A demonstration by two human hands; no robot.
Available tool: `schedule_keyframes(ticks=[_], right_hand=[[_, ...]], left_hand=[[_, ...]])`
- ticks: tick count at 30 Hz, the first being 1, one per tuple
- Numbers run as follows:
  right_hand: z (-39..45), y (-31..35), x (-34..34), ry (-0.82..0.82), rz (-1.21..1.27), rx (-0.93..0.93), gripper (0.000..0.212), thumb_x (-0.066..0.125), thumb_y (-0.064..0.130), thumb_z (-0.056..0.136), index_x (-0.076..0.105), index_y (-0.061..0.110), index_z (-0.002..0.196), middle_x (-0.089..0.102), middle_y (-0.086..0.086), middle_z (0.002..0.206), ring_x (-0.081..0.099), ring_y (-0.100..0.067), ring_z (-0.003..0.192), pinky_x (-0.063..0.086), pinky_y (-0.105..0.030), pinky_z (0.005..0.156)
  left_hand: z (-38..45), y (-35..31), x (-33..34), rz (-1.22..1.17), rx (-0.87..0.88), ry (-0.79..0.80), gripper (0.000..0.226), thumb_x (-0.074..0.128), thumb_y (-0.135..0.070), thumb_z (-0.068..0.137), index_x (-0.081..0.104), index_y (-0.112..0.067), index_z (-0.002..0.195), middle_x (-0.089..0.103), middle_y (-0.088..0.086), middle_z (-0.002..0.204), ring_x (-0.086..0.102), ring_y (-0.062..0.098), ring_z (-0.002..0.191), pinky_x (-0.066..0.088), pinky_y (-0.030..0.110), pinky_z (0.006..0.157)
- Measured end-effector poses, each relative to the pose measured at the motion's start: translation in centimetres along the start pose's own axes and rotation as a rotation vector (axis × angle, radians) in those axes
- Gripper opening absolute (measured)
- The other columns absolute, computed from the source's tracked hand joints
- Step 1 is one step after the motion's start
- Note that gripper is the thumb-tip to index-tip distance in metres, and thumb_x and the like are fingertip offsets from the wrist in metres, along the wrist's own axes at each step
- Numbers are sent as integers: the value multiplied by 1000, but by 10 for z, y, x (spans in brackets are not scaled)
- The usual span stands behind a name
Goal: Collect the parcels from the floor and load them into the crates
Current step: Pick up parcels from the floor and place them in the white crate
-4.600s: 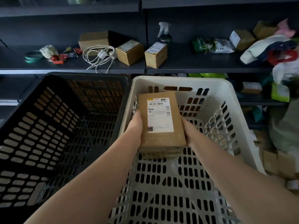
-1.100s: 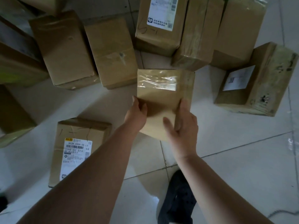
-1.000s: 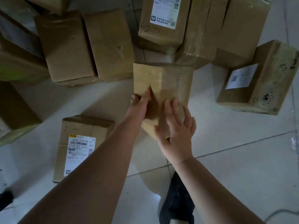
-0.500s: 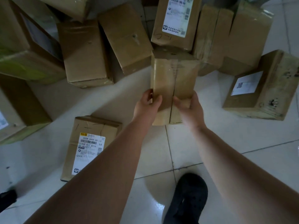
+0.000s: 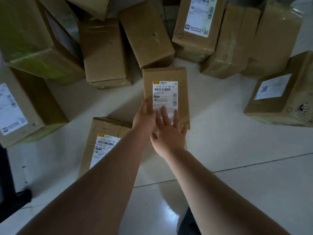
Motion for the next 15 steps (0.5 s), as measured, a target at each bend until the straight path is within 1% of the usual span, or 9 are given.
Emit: schedule_keyframes(ticks=[2, 3, 6, 7, 8, 10, 11, 13, 15], right_hand=[[-1, -3, -2, -9, -34, -20, 68, 38, 33, 97, -4, 33, 151, -18, 12, 158, -19, -24, 145, 3, -53, 116], [-3, -7, -6, -53, -17, -17, 67, 40, 29, 96, 3, 31, 151, -11, 10, 159, -13, -23, 146, 5, -51, 118], [-15, -33, -33, -340, 200, 86, 61, 48, 15, 90, 28, 22, 147, 21, 2, 156, 15, -21, 145, 23, -45, 115], [-20, -44, -40, -428, 271, 142, 60, 50, 11, 87, 33, 18, 144, 28, 1, 154, 21, -20, 143, 27, -44, 113], [-22, -52, -43, -472, 303, 184, 60, 52, 9, 86, 35, 15, 143, 31, -1, 152, 23, -21, 142, 28, -43, 112], [-20, -51, -40, -430, 221, 186, 63, 56, 11, 85, 33, 13, 144, 30, -4, 153, 21, -22, 143, 23, -43, 115], [-17, -42, -36, -386, 131, 137, 66, 58, 15, 84, 31, 13, 144, 27, -5, 154, 19, -24, 144, 19, -44, 116], [-12, -13, -28, -333, -6, -34, 68, 62, 20, 82, 34, 14, 143, 26, -7, 155, 17, -28, 145, 13, -48, 117], [-8, 19, -21, -290, -72, -180, 66, 62, 22, 84, 35, 13, 143, 25, -7, 155, 13, -27, 146, 5, -49, 117]], left_hand=[[-5, -3, -10, 11, 45, -55, 31, 40, -23, 95, 55, -28, 122, 67, -3, 115, 65, 22, 101, 50, 30, 85], [-8, -4, -19, 11, 65, -111, 32, 40, -16, 95, 57, -24, 120, 67, -2, 115, 63, 21, 103, 47, 26, 82], [-19, 2, -50, -28, 85, -277, 44, 39, -1, 91, 55, -20, 127, 61, -1, 127, 57, 17, 115, 39, 20, 83], [-21, 5, -62, -13, 97, -319, 45, 40, 1, 90, 55, -19, 128, 60, 0, 129, 56, 18, 117, 39, 20, 84], [-21, 9, -71, 19, 109, -344, 46, 40, 2, 89, 55, -17, 127, 59, 1, 129, 55, 18, 118, 38, 21, 84], [-20, 20, -85, 118, 131, -346, 46, 43, 3, 86, 55, -16, 126, 57, 2, 131, 53, 20, 119, 38, 22, 84], [-19, 25, -88, 186, 143, -332, 46, 46, 2, 85, 56, -16, 126, 55, 2, 132, 52, 21, 119, 38, 23, 84], [-20, 34, -91, 300, 174, -294, 44, 51, -1, 84, 56, -15, 126, 54, 4, 132, 51, 24, 120, 39, 27, 90], [-18, 38, -91, 343, 200, -273, 44, 54, -3, 84, 55, -13, 127, 54, 6, 133, 49, 25, 121, 39, 31, 96]])
Point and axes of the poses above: each hand's wrist, its own z-axis towards the middle knuckle, its own x-axis out of the palm, y = z × x, the point moved 9 cm from there along z, towards the middle knuckle
